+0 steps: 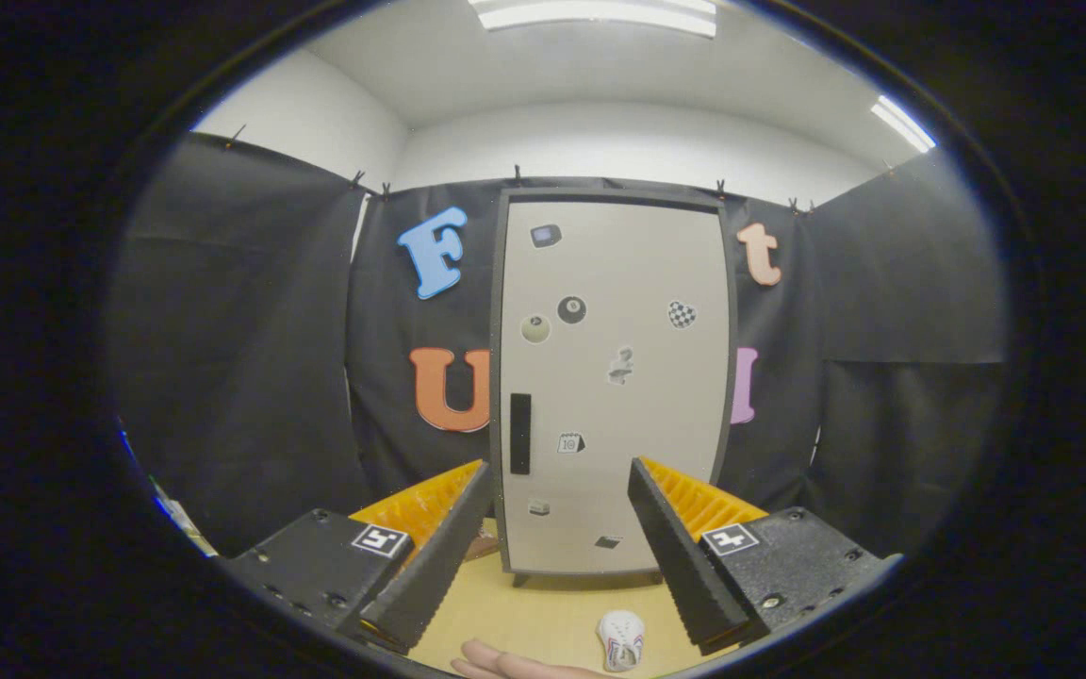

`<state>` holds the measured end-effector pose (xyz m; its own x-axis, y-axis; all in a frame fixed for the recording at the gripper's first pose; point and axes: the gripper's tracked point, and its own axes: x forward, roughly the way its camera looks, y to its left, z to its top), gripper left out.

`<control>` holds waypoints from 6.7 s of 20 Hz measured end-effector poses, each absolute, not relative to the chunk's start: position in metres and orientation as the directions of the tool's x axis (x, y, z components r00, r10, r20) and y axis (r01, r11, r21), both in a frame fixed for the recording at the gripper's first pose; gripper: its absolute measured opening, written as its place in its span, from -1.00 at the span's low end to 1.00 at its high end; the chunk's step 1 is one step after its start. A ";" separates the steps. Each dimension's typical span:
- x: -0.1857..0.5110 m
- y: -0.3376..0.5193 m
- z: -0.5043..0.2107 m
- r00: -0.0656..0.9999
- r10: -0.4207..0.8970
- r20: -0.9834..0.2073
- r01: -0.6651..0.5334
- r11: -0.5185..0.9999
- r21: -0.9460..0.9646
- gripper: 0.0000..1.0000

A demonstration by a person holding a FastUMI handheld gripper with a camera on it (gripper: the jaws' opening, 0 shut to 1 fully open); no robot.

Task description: Open the shoe cabinet door, grab the shoes and put them into the shoe cabinet, then close the shoe cabinet door.

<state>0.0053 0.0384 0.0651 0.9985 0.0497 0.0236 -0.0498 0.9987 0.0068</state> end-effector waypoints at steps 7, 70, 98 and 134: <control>0.061 0.036 0.076 0.996 0.091 0.005 -0.091 0.994 0.057 0.96; 0.205 0.060 0.011 0.961 0.242 -0.130 -0.229 0.967 0.110 -0.70; 0.180 -0.123 0.033 0.982 0.170 -0.079 -0.169 0.985 0.017 -0.70; 0.084 0.042 -0.027 0.967 0.037 -0.251 -0.009 0.994 0.111 1.00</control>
<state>0.0842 0.0420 -0.0274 0.9672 0.0374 -0.2512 -0.0095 0.9937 0.1113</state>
